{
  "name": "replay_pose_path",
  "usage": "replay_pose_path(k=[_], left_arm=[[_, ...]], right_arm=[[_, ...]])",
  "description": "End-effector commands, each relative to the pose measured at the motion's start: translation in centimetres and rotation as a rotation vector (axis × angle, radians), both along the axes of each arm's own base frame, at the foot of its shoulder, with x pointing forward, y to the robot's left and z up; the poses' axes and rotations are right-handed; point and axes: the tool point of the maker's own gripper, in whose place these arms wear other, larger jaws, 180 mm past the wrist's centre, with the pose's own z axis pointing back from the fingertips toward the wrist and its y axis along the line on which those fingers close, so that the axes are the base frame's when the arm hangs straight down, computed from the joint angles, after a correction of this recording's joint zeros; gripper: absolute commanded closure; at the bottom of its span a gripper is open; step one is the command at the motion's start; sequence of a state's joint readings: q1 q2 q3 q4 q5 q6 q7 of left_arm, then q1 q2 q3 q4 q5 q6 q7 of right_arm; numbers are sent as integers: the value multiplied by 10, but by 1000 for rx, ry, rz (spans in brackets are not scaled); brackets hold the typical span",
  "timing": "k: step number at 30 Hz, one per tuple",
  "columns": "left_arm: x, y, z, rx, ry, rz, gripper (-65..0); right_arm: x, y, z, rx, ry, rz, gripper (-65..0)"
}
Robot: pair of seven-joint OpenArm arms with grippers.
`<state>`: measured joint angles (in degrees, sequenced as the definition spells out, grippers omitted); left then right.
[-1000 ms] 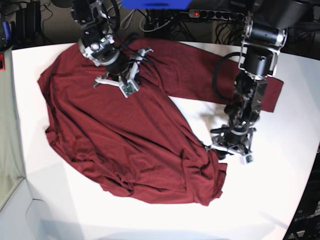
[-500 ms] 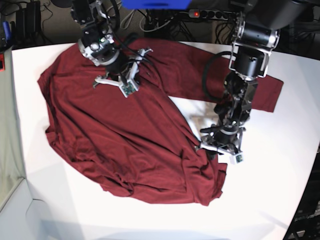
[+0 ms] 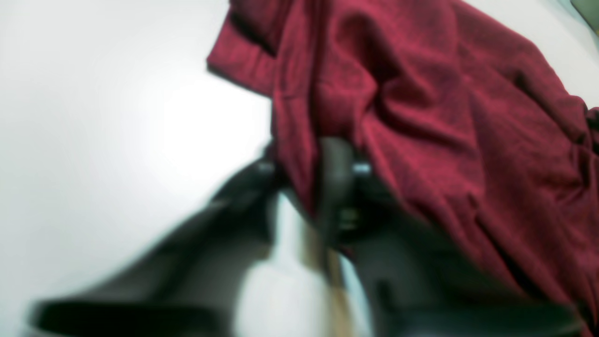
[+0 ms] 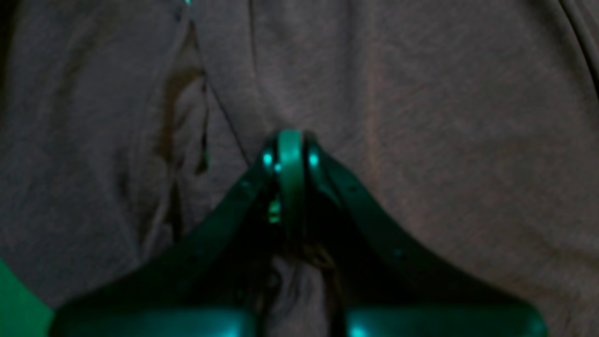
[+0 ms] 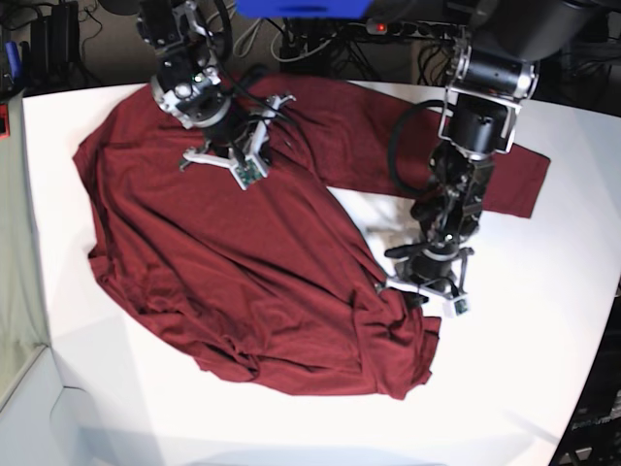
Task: Layout the t-shirt on the table in an organized manner, then fold the t-shirt properly
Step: 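Release the hem and raise the left gripper, then grasp the shirt side edge with the left gripper and drag it outward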
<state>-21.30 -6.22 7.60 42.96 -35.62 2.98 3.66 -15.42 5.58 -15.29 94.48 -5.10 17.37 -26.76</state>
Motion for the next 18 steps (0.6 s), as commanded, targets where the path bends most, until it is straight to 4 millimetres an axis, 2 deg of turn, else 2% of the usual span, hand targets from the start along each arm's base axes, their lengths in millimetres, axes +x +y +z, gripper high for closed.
replay_pose_path(k=[1, 6, 10, 12, 16, 18], left_arm=[[-4, -2, -8, -13, 55, -8, 0], [-3, 1, -6, -18, 50, 0, 0], [9, 20, 35, 12, -63, -1, -2], [12, 37, 62, 20, -137, 21, -2], [7, 69, 100, 23, -235, 80, -2], [-2, 87, 107, 27, -222, 93, -2]], right_arm=[[7, 0, 10, 12, -38, 7, 0], [7, -3, 9, 6, -37, 6, 0], [8, -3, 9, 7, -40, 4, 0], [12, -3, 12, 6, -50, 4, 0], [14, -4, 13, 5, -54, 3, 0], [15, -4, 13, 5, -56, 3, 0]])
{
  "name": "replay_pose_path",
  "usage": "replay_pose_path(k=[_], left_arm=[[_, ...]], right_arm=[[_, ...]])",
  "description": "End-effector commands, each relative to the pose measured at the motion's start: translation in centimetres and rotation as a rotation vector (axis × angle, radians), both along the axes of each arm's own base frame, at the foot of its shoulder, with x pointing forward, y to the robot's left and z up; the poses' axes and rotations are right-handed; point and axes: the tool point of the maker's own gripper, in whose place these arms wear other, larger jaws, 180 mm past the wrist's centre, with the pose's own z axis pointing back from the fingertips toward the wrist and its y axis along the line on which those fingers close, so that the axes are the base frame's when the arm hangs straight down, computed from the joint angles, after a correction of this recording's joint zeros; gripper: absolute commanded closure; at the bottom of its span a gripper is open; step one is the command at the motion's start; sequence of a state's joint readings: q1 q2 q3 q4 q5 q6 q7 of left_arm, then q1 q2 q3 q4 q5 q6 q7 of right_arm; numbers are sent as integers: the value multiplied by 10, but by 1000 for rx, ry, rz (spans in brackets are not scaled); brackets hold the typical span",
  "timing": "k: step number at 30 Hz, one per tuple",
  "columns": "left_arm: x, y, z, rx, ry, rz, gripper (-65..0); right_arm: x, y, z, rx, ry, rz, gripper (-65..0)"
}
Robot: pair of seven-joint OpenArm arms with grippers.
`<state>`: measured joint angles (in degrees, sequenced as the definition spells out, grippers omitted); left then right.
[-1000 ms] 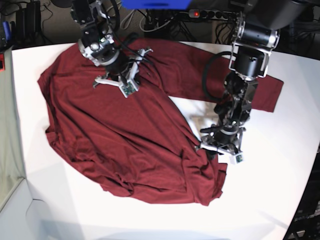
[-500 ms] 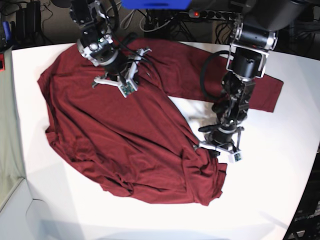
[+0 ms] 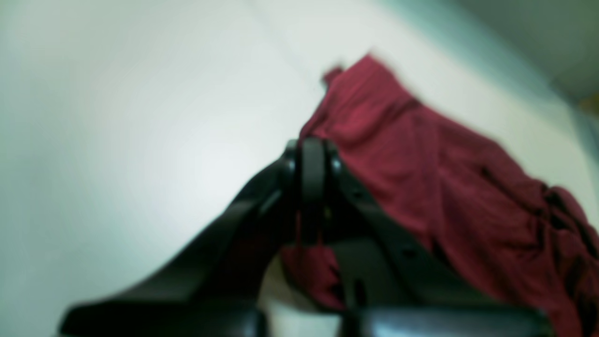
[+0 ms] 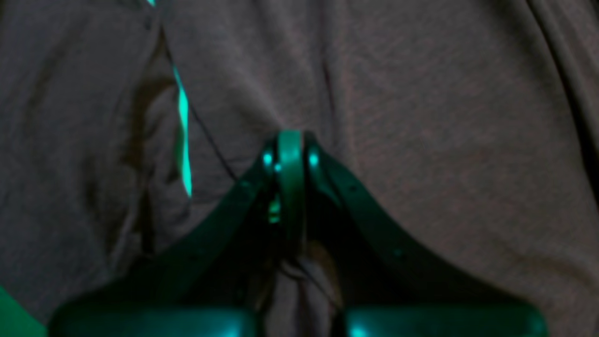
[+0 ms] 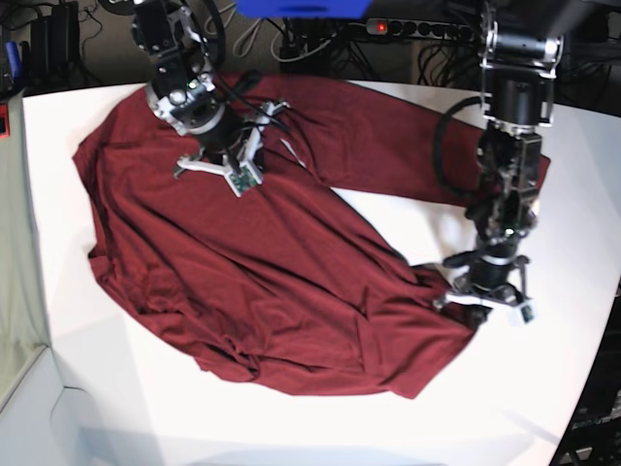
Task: Layout the t-shirt on the table in an organized manner, then fold the t-shirt properly
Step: 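Grasp the shirt side edge with the left gripper and drag it outward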
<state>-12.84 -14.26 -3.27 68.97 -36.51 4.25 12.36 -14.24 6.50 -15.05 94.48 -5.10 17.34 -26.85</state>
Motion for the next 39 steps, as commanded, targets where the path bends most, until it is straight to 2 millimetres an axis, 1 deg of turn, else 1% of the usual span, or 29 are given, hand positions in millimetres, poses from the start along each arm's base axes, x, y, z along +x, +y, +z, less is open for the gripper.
replay_pose_path(k=[1, 4, 6, 12, 15, 18, 20, 21, 23, 27, 29, 30, 32, 34, 35, 37, 39], left_arm=[[2, 13, 16, 8, -30, 12, -2], [-8, 34, 24, -10, -24, 53, -2], [-17, 55, 31, -6, -26, 91, -2], [-40, 101, 37, 17, -7, 169, -2], [-50, 116, 35, 17, 1, 208, -2], [-51, 120, 47, 25, -29, 216, -2], [-54, 116, 52, 35, -41, 204, -2], [-52, 112, 58, 36, -58, 194, -2], [-48, 107, 64, 30, -77, 189, -2], [-20, 78, 84, 7, -132, 129, -2], [-5, 55, 94, 13, -155, 74, -2], [1, 45, 95, 15, -157, 49, -2], [16, 26, 90, 15, -137, 0, -2], [33, 10, 90, -2, -131, -28, -2], [40, 5, 86, -17, -116, -31, -2], [49, 4, 73, -44, -87, -14, -2], [61, 4, 68, -60, -88, 11, -4]], right_arm=[[6, 3, 10, 22, -36, 3, 0], [7, 3, 10, 24, -39, 3, 0], [7, 4, 10, 26, -38, 3, 0], [7, 4, 11, 29, -39, 2, 0], [6, 7, 11, 34, -38, 6, 0], [6, 7, 11, 34, -38, 7, 0], [5, 8, 10, 35, -37, 7, 0], [5, 8, 10, 35, -37, 7, 0], [5, 8, 10, 35, -35, 7, 0], [5, 8, 10, 35, -35, 7, 0], [5, 7, 10, 34, -36, 7, 0], [5, 7, 10, 32, -34, 6, 0], [5, 5, 9, 29, -31, 2, 0], [5, 5, 9, 28, -31, 1, 0], [5, 5, 9, 28, -31, 1, 0], [5, 5, 8, 27, -30, 1, 0], [5, 4, 8, 24, -30, 2, 0]])
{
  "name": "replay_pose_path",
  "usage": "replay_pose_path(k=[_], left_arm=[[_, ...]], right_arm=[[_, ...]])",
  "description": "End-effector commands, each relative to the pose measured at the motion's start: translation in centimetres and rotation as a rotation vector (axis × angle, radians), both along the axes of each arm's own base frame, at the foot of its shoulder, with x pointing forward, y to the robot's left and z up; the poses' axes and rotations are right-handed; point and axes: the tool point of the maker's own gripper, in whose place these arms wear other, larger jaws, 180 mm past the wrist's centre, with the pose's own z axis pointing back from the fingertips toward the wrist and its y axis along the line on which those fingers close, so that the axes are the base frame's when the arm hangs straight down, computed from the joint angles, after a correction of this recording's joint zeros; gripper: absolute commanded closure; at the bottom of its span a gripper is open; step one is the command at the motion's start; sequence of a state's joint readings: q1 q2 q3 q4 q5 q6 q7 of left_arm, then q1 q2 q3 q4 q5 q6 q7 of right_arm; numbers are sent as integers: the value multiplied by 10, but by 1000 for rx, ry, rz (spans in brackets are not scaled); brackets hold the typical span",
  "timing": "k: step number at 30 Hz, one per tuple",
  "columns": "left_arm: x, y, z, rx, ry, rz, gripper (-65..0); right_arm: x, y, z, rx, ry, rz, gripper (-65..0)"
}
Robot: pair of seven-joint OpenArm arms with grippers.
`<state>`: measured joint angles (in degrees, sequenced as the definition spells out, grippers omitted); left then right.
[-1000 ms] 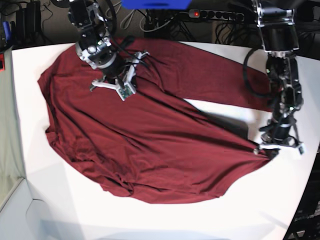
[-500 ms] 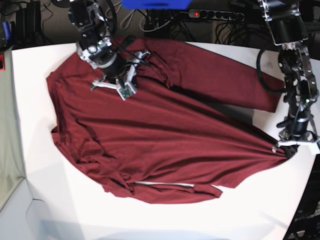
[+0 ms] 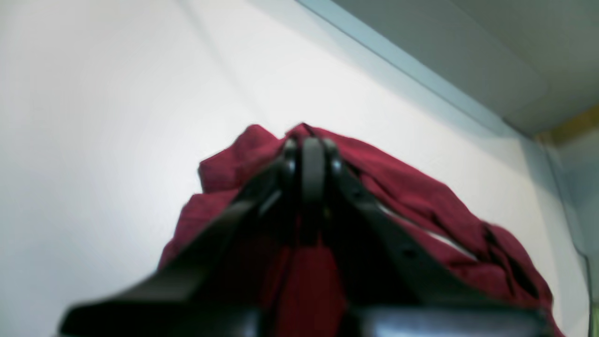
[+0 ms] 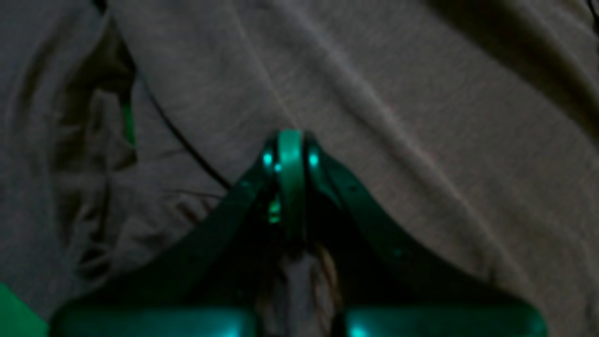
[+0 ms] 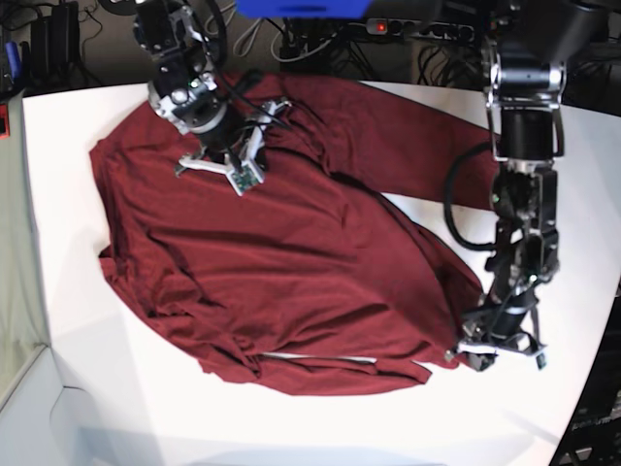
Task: Layout the t-shirt on the table in an organized manner, then fold the t-shirt properly
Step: 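Grasp the shirt side edge with the left gripper and drag it outward, then regrasp the shirt edge with the left gripper near the hem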
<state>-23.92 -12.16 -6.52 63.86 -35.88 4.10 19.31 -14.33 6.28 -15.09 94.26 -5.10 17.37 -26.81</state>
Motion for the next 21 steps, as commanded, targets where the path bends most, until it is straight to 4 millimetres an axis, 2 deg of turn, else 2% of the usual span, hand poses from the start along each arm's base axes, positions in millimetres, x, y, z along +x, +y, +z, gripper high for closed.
replay_pose_path(k=[1, 7, 9, 13, 17, 18, 21], left_arm=[[17, 2, 25, 6, -71, 11, -4], [34, -23, 4, 53, -23, -38, -6], [40, -28, 0, 72, -5, -54, -29], [39, -23, -19, 84, 57, -49, -186], [36, -19, -20, 91, 58, -48, -336], [31, -14, -24, 96, 62, -44, -365], [17, -1, -18, 128, 32, -44, -416]], right_arm=[[6, 2, 9, 20, -35, 2, 0], [4, 2, 8, 20, -30, 2, 0], [5, 2, 9, 20, -32, 2, 0], [5, 3, 9, 22, -32, 1, 0], [6, 3, 9, 22, -33, 1, 0], [6, 3, 9, 22, -33, 1, 0], [6, 3, 10, 22, -35, 2, 0]])
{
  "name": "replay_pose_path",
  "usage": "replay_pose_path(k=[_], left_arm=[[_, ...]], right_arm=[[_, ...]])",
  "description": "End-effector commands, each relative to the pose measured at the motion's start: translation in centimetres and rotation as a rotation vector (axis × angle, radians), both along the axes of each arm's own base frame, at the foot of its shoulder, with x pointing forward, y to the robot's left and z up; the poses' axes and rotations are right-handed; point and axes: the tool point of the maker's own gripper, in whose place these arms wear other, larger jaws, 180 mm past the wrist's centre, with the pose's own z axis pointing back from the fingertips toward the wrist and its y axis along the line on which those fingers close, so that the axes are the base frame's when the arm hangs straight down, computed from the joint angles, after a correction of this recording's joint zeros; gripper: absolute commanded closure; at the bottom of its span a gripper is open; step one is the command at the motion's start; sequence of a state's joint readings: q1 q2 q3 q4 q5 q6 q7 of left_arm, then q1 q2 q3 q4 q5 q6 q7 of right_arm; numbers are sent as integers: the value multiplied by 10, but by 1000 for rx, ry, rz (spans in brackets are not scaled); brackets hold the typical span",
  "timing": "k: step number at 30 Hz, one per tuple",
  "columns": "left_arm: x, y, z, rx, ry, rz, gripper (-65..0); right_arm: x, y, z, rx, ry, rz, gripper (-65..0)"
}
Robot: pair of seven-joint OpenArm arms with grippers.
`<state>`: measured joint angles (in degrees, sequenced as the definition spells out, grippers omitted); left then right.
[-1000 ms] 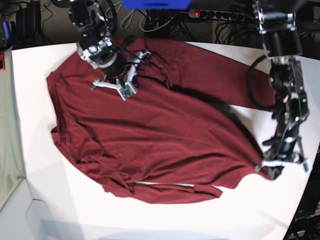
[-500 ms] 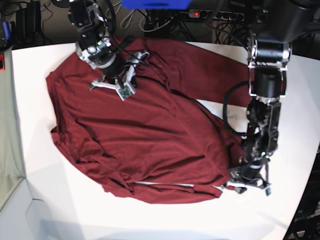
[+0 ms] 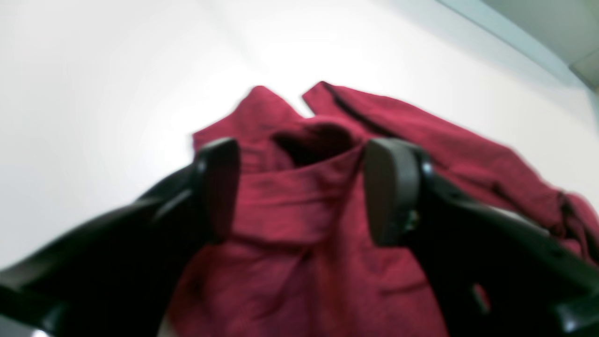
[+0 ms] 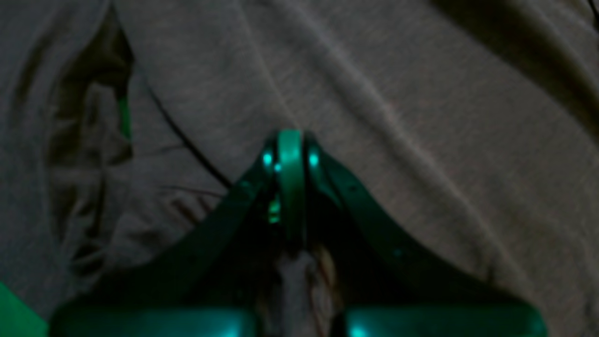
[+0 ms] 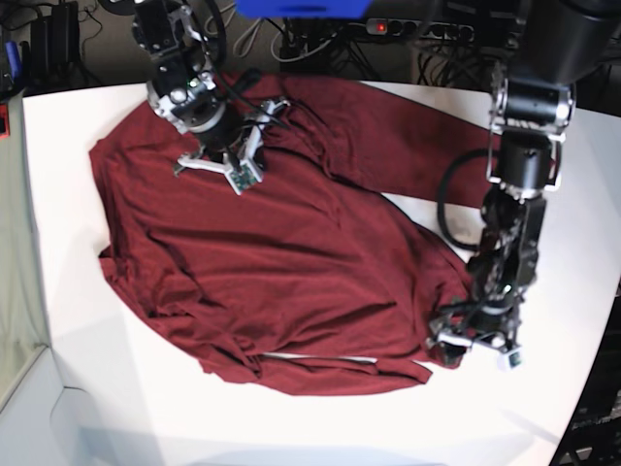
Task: Layout the t-shirt on the table in an organized manner, then fold the t-shirt properly
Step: 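Regrasp the shirt edge with the left gripper near the hem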
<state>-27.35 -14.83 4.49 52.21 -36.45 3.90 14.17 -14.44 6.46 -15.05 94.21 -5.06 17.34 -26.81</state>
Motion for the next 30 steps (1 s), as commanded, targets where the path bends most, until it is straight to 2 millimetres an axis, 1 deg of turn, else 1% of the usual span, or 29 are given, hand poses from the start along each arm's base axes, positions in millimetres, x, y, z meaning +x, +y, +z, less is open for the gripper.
replay_pose_path(k=[1, 2, 5, 8, 10, 13, 15, 17, 22, 24, 25, 27, 29, 30], left_arm=[[7, 12, 29, 22, -85, 16, -418], [2, 13, 29, 30, -91, 10, -417], [-11, 27, 26, 38, -93, 31, -417], [-21, 43, 15, 18, -74, 84, -417], [-26, 51, 8, 11, -57, 106, -417], [-30, 54, -7, 9, -18, 117, -416], [-32, 56, -13, 8, -2, 122, -416], [-33, 50, -20, -7, 12, 119, -416], [-32, 40, -23, -22, 15, 112, -414], [-32, 36, -24, -21, 18, 101, -383], [-31, 29, -25, -18, 19, 86, -352], [-29, 24, -24, -14, 19, 71, -305], [-27, 24, -22, -13, 15, 70, -280], [-28, 25, -25, -13, 22, 73, -280]], right_arm=[[7, 4, 11, 25, -37, 2, 0], [7, 4, 11, 25, -37, 2, 0], [7, 5, 11, 28, -37, 1, 0], [7, 5, 11, 28, -37, 3, 0], [7, 5, 11, 30, -36, 2, 0], [7, 6, 11, 30, -38, 4, 0], [7, 6, 11, 31, -38, 5, 0], [7, 6, 11, 31, -38, 5, 0], [7, 7, 11, 31, -37, 7, 0], [7, 7, 11, 31, -37, 7, 0], [7, 7, 11, 31, -37, 7, 0], [7, 7, 11, 30, -38, 7, 0], [7, 7, 11, 30, -38, 7, 0], [7, 7, 11, 28, -38, 7, 0]])
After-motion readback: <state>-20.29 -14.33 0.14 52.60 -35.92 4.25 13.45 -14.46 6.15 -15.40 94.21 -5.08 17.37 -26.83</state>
